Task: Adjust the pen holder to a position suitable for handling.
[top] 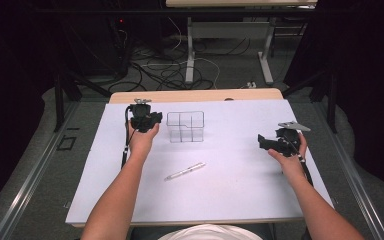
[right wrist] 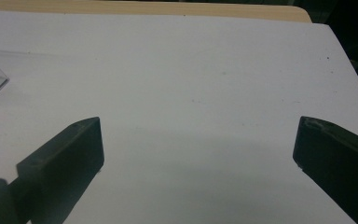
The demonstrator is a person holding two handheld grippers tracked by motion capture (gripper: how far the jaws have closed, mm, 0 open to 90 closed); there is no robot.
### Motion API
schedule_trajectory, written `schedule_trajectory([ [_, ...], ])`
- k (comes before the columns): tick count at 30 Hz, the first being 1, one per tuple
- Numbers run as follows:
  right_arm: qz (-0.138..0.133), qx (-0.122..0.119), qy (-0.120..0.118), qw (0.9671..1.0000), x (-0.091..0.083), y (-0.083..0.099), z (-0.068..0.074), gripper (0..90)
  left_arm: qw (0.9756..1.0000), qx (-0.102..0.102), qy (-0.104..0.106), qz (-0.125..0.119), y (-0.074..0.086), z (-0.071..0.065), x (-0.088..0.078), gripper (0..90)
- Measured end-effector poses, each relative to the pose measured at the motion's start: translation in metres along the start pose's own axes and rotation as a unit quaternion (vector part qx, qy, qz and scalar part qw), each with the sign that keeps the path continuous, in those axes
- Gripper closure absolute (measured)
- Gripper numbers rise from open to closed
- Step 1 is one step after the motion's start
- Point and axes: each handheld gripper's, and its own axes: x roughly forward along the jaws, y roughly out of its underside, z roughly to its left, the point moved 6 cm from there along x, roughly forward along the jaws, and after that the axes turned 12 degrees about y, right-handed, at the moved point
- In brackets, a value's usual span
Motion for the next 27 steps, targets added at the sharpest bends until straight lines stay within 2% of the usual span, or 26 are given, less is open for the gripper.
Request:
schedule_trajectory([
  [8,0.001,0.001,-0.001,1.0,0.0,0.0,0.001,1.7,0.9997,-0.01,0.008,0.022,0.006,-0.006,0.013,81.0],
  [11,0.002,-0.001,-0.003,1.0,0.0,0.001,0.001,1.8,0.9994,-0.006,0.009,0.032,0.008,-0.008,0.016,81.4],
  [21,0.003,-0.001,-0.006,1.0,0.001,0.002,0.004,2.0,0.9995,-0.002,0.009,0.03,0.009,-0.012,0.018,89.9],
  [27,0.006,-0.004,-0.007,0.9999,0.002,0.002,0.006,2.2,0.9993,-0.002,0.019,0.032,0.01,-0.016,0.019,89.9],
])
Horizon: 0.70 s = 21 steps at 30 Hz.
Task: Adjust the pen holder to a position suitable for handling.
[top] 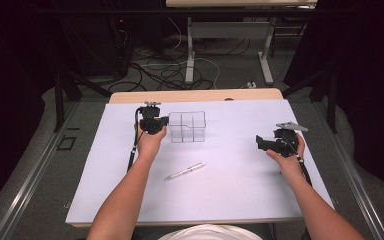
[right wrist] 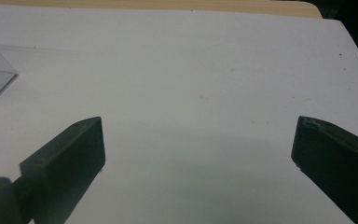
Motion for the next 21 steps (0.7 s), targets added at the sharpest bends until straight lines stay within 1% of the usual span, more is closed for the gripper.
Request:
schedule_trajectory([
  [1,0.0,-0.001,0.0,1.0,0.0,0.0,0.0,2.2,1.0,-0.001,0.001,-0.001,0.0,-0.001,0.001,89.9],
  [2,-0.001,-0.001,0.0,1.0,0.0,0.0,0.0,2.3,1.0,0.002,0.0,-0.001,0.0,-0.003,0.002,89.9],
  [9,0.0,0.001,-0.002,1.0,0.0,0.0,0.0,2.4,1.0,0.001,0.006,-0.004,0.0,-0.01,0.006,89.9],
  [11,0.001,0.001,-0.002,1.0,0.0,0.0,0.0,2.4,0.9999,0.003,0.01,-0.004,0.0,-0.015,0.01,89.9],
  [18,0.002,0.003,-0.004,1.0,0.0,0.0,0.0,2.5,0.9998,-0.001,0.017,-0.008,-0.001,-0.024,0.016,89.9],
  [21,0.002,0.004,-0.004,1.0,0.0,0.0,0.0,2.5,0.9998,-0.003,0.02,-0.005,-0.001,-0.026,0.016,90.0],
])
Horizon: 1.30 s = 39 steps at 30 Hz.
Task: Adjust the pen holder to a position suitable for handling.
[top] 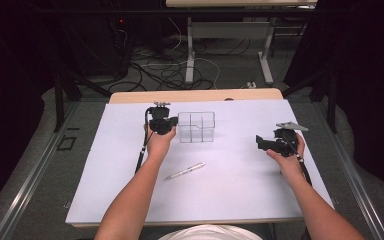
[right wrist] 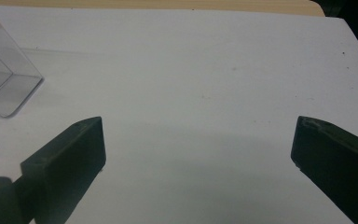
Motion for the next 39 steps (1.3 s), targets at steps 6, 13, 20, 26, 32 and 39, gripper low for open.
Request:
schedule_trajectory([
  [6,0.001,0.0,-0.001,1.0,0.0,0.0,0.0,2.5,1.0,0.003,0.004,0.0,0.001,-0.003,0.001,90.0],
  [13,0.001,-0.003,-0.001,1.0,0.001,0.0,0.0,2.6,1.0,0.001,0.007,0.003,0.001,-0.005,0.002,87.5],
  [20,0.003,0.002,-0.002,1.0,0.0,0.001,0.0,2.6,0.9992,0.03,0.007,0.025,0.004,-0.003,-0.005,80.2],
  [26,0.002,0.0,-0.002,1.0,0.0,0.001,0.0,2.7,0.9991,0.035,0.016,0.016,0.003,-0.007,-0.015,71.4],
  [32,0.005,-0.003,-0.003,1.0,0.0,0.002,0.001,2.9,0.9988,0.039,0.029,0.01,0.005,-0.007,-0.028,62.2],
  [39,0.007,-0.005,-0.004,1.0,0.0,0.003,0.002,2.9,0.9979,0.043,0.046,0.012,0.011,-0.007,-0.041,54.1],
])
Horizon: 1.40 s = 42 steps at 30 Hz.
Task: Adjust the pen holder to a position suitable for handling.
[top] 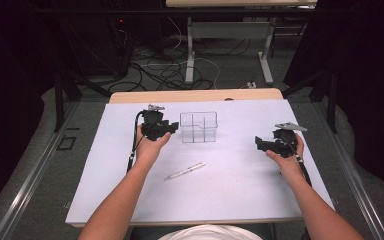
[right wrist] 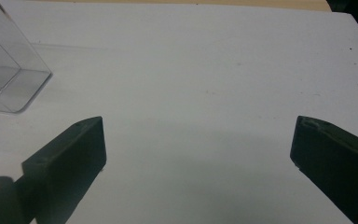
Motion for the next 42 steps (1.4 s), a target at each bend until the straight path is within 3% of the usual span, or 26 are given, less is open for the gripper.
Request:
schedule_trajectory([
  [4,0.002,0.0,-0.001,1.0,0.0,0.0,0.001,2.9,0.9998,0.007,0.013,0.012,0.004,-0.003,-0.004,47.9],
  [11,0.002,-0.003,-0.003,1.0,0.0,0.001,0.002,2.9,0.9991,0.02,0.035,0.011,0.012,-0.01,-0.012,43.0],
  [14,0.002,-0.004,-0.003,1.0,0.0,0.001,0.003,2.9,0.999,0.023,0.035,0.017,0.014,-0.012,-0.014,41.0],
  [15,0.002,-0.005,-0.004,1.0,0.0,0.001,0.003,2.9,0.9983,0.036,0.045,0.01,0.016,-0.014,-0.014,40.7],
  [17,0.003,-0.003,-0.004,1.0,0.0,0.001,0.003,3.0,0.998,0.042,0.048,0.004,0.016,-0.016,-0.015,38.4],
  [22,0.005,-0.005,-0.004,1.0,0.001,0.002,0.004,2.9,0.9965,0.053,0.063,0.009,0.02,-0.023,-0.017,36.6],
  [28,0.006,-0.007,-0.004,1.0,0.0,0.002,0.004,2.9,0.9948,0.075,0.062,0.027,0.028,-0.029,-0.02,32.0],
  [31,0.006,-0.007,-0.006,0.9999,0.0,0.002,0.005,3.0,0.9927,0.09,0.077,0.022,0.033,-0.029,-0.019,20.4],
  [33,0.006,-0.007,-0.006,0.9999,0.0,0.002,0.005,3.0,0.9902,0.112,0.071,0.043,0.042,-0.027,-0.018,20.5],
  [42,0.008,-0.009,-0.007,0.9999,0.001,0.003,0.007,2.9,0.9857,0.139,0.064,0.071,0.054,-0.027,-0.018,14.3],
])
